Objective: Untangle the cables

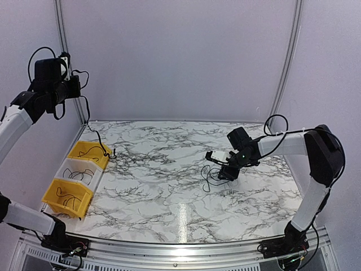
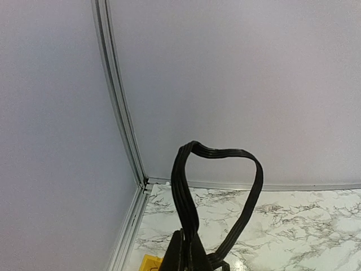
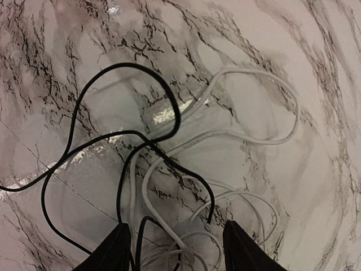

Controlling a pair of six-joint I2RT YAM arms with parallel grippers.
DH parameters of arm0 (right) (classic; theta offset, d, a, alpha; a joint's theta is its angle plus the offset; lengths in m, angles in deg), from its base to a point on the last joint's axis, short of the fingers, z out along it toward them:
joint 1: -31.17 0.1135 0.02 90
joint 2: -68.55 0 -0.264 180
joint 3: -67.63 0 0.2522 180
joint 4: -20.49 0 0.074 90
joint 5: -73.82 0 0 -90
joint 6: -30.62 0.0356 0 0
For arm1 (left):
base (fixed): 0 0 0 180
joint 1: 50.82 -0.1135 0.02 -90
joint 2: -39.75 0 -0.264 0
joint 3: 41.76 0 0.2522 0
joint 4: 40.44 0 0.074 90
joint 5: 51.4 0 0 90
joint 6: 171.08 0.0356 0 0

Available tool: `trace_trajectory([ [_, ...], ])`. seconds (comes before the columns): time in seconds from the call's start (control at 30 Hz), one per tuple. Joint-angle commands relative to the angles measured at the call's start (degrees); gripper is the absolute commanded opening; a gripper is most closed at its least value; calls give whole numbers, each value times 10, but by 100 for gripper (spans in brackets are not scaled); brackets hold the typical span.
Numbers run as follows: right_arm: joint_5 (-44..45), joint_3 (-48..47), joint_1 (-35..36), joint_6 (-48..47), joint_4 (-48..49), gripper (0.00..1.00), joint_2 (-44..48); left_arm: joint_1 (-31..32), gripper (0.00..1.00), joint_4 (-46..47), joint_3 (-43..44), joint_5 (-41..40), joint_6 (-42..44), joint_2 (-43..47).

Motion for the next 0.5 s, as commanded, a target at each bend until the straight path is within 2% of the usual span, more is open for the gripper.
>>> trace_trajectory([
  [0.0,-5,0,-1,-5,-12,56,-6,-19,0,5,10,9,1,29],
  [0.47,-4,0,0,-9,-16,56,-5,-64,0,-2,33,-22,17,34],
])
